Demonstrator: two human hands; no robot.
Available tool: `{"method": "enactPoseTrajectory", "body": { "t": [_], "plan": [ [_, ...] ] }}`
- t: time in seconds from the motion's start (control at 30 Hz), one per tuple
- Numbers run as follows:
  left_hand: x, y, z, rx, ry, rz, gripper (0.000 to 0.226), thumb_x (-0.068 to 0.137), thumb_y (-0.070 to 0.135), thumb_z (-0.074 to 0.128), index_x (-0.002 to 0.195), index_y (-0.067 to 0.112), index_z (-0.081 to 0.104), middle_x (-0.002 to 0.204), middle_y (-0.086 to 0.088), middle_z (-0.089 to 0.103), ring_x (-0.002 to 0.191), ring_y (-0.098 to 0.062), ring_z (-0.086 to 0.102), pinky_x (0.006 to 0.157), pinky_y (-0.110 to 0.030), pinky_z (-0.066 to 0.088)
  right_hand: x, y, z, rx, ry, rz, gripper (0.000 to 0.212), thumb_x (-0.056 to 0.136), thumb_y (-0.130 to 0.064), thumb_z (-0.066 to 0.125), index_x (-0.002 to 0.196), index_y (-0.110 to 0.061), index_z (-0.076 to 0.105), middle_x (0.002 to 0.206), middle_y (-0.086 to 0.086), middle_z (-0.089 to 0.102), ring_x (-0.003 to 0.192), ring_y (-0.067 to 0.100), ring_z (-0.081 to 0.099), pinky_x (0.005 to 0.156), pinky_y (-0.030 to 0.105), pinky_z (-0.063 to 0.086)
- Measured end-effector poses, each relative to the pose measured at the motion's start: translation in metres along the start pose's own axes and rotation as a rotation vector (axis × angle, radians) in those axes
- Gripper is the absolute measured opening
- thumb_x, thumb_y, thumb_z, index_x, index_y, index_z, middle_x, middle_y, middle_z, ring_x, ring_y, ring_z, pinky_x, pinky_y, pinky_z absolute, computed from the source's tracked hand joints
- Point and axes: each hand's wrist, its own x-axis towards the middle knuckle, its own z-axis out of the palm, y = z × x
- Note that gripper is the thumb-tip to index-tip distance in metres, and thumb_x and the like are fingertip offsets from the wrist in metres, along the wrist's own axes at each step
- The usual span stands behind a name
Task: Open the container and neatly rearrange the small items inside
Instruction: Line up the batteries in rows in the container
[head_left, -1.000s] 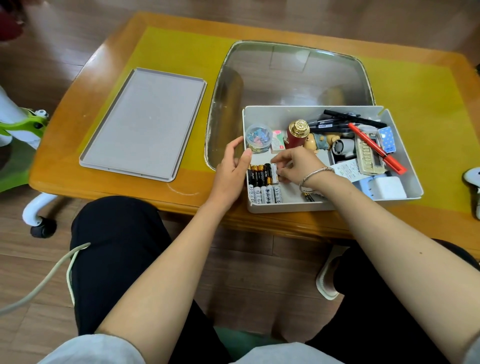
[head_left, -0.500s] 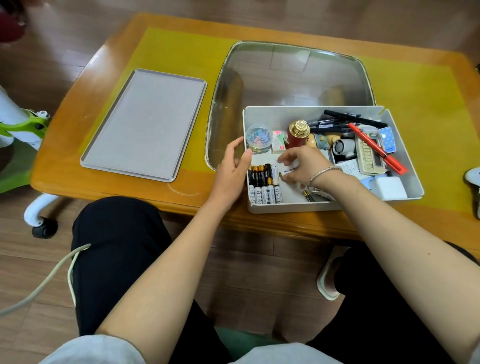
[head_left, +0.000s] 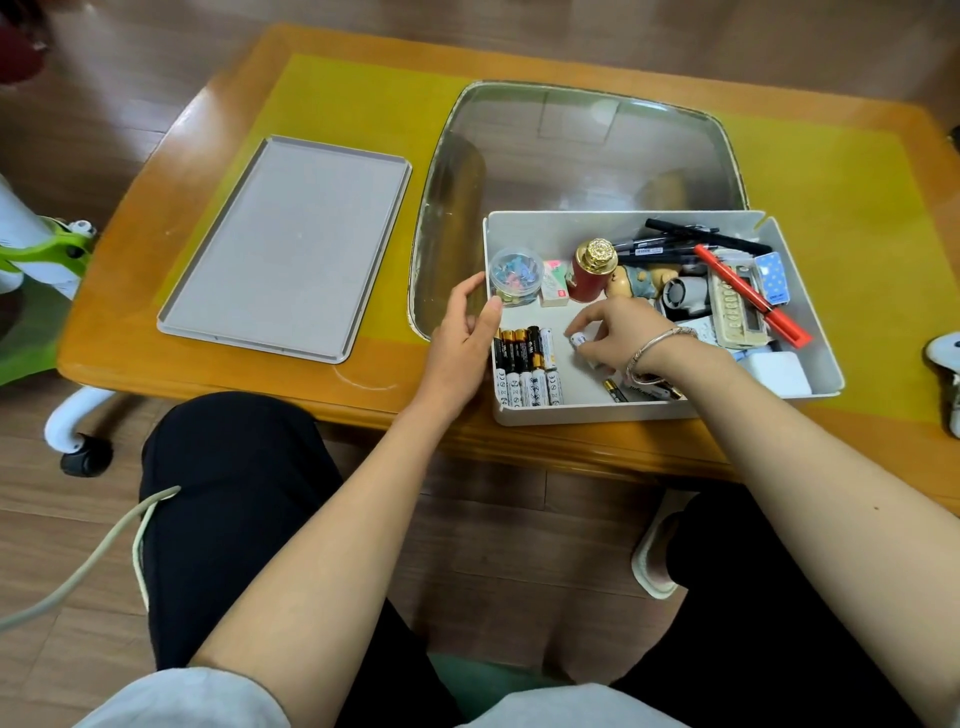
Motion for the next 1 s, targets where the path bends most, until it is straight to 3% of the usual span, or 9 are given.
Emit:
{"method": "enactPoseTrajectory", "body": {
  "t": [0.1,0.2,0.27,0.33,0.6,0.7,0.8,0.9,1.0],
  "plan": [
    [0.000,-0.001,0.000,0.002,-0.003,0.006,0.044,0.099,0.041,0.045,0.139,0.025,0.037,0.084,0.037,0.061,0.084,0.014,0.061,0.067,-0.024,0.057,-0.001,0.001,-0.001,0.030,-0.019,0.011,0.018,0.084,-0.015,0.062,0.101,-0.019,0.066,0.112,0.005,0.058,0.035,-0.002,0.054,0.034,0.007,0.036],
    [0.000,0.000,0.000,0.000,0.003,0.007,0.044,0.099,0.040,0.045,0.139,0.024,0.038,0.085,0.037,0.061,0.085,0.014,0.061,0.066,-0.022,0.057,-0.002,-0.005,0.001,0.080,0.006,0.013,0.025,0.084,-0.018,0.067,0.109,-0.018,0.064,0.104,0.010,0.067,0.046,-0.001,0.058,0.045,0.007,0.043],
    [0.000,0.001,0.000,0.001,0.005,0.007,0.044,0.099,0.041,0.045,0.139,0.025,0.038,0.088,0.030,0.061,0.085,0.012,0.061,0.070,-0.028,0.058,-0.003,-0.011,0.002,0.161,-0.027,0.038,0.035,0.084,-0.017,0.069,0.117,-0.016,0.060,0.100,0.013,0.070,0.067,0.018,0.068,0.066,0.027,0.057],
    [0.000,0.001,0.000,-0.001,0.004,0.007,0.044,0.099,0.041,0.045,0.139,0.026,0.038,0.091,0.024,0.061,0.085,0.009,0.062,0.071,-0.032,0.059,-0.005,-0.015,0.003,0.247,-0.112,0.042,0.043,0.082,-0.011,0.071,0.122,-0.013,0.055,0.083,0.014,0.072,0.070,0.030,0.070,0.070,0.042,0.059],
    [0.000,0.001,0.000,-0.008,0.007,0.013,0.043,0.099,0.039,0.045,0.139,0.024,0.038,0.091,0.024,0.060,0.084,0.010,0.062,0.066,-0.026,0.058,-0.002,-0.013,0.005,0.135,-0.092,0.000,0.050,0.075,-0.001,0.074,0.121,-0.014,0.058,0.072,-0.007,0.061,0.074,0.016,0.063,0.081,0.041,0.056],
    [-0.001,0.001,0.000,-0.010,0.004,0.015,0.043,0.099,0.039,0.045,0.139,0.024,0.038,0.092,0.024,0.060,0.085,0.010,0.062,0.065,-0.024,0.058,-0.002,-0.011,0.005,0.114,-0.078,-0.031,0.053,0.073,-0.006,0.076,0.122,-0.016,0.058,0.078,-0.006,0.060,0.073,0.013,0.059,0.080,0.034,0.054],
    [0.000,0.001,0.000,-0.011,0.005,0.008,0.043,0.099,0.040,0.045,0.139,0.025,0.038,0.092,0.023,0.061,0.085,0.006,0.063,0.069,-0.031,0.059,-0.001,-0.010,0.005,0.027,-0.076,-0.086,0.057,0.072,-0.014,0.077,0.126,-0.021,0.056,0.101,-0.002,0.059,0.076,0.009,0.054,0.075,0.021,0.043],
    [0.000,0.002,0.000,-0.006,0.008,-0.001,0.043,0.099,0.041,0.045,0.139,0.026,0.038,0.092,0.018,0.061,0.088,-0.003,0.065,0.074,-0.042,0.058,0.003,-0.014,0.008,0.036,-0.044,-0.096,0.048,0.079,-0.026,0.073,0.124,-0.020,0.059,0.119,0.002,0.062,0.095,0.013,0.058,0.082,0.019,0.038],
    [0.000,0.002,0.000,-0.007,0.005,-0.001,0.043,0.099,0.041,0.044,0.139,0.026,0.037,0.093,0.019,0.061,0.087,0.000,0.064,0.073,-0.042,0.058,0.008,-0.019,0.014,0.031,0.028,-0.059,0.040,0.082,-0.030,0.071,0.119,-0.017,0.063,0.117,0.006,0.064,0.103,0.018,0.059,0.085,0.023,0.041]
  ]
}}
